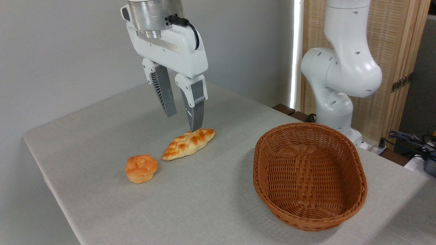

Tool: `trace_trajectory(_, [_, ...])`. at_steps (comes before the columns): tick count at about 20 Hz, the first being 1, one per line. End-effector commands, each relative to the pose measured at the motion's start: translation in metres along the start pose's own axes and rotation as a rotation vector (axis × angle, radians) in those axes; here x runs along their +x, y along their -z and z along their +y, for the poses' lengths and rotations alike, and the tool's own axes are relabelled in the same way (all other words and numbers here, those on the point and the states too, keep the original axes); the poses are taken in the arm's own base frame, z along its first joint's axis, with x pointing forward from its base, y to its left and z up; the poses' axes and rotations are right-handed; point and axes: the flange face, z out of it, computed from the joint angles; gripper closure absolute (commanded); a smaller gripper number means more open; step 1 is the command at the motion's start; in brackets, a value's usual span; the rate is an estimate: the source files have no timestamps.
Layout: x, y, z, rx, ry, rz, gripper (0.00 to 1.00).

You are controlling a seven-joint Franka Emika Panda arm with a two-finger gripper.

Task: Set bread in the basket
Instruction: 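Move the open gripper over the round orange bun and lower it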

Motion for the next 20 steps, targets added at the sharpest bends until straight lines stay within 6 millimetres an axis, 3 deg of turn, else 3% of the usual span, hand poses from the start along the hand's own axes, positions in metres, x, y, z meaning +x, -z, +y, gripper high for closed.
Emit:
trace_trajectory(1, [0.002,0.005,-0.002,0.018,0.007,0.001,0.00])
trace_trajectory(12, [0.007,-0.004,0.005,0.004,-0.006,0.003,0.00])
trace_trajectory(17, [0.032,-0.020,0.028,0.016,-0.055,0.024,0.00])
trace_trajectory(20, [0.050,-0.045,0.050,0.020,-0.105,0.026,0.00])
